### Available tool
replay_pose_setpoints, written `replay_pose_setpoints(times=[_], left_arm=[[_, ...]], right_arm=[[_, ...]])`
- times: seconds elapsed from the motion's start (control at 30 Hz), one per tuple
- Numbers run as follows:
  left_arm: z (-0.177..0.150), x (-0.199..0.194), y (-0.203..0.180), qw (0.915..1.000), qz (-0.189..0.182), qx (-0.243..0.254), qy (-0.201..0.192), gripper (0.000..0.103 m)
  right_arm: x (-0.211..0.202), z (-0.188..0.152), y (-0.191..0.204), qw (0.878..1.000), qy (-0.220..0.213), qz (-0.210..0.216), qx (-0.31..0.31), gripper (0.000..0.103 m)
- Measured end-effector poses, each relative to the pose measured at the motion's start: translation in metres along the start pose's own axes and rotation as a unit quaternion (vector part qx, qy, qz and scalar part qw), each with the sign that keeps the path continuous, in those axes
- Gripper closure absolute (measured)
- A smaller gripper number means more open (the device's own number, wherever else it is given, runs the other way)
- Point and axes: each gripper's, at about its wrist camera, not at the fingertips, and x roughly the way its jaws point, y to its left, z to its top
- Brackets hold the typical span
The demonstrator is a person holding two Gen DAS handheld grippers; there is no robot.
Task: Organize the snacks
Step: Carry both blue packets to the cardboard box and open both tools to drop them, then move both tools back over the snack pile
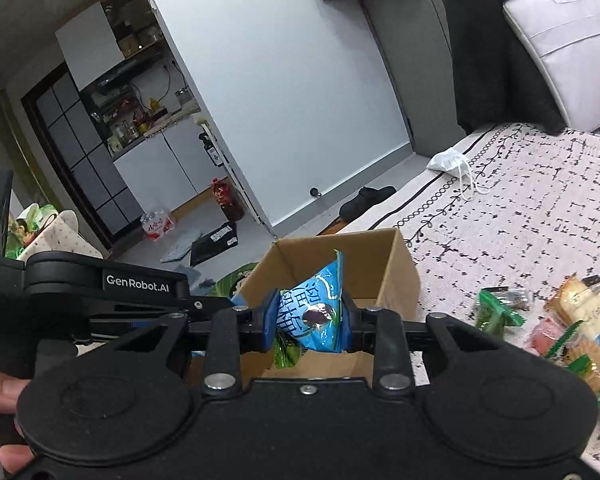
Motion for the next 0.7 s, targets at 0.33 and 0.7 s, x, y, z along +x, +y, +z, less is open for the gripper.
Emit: replay_pose_setpoints(times=[0.33, 0.7], left_arm=[[0.007, -0.027, 0.013, 0.9996, 0.015, -0.022, -0.004, 0.029], [0.008, -0.056, 0.022, 0.9993, 0.020, -0.026, -0.015, 0.022]], right_arm=[[-0.006, 0.001, 0.002, 1.000, 0.006, -0.020, 0.002, 0.043], [-0.033, 0.011, -0.011, 0.998, 0.011, -0.051, 0.024, 0.028]])
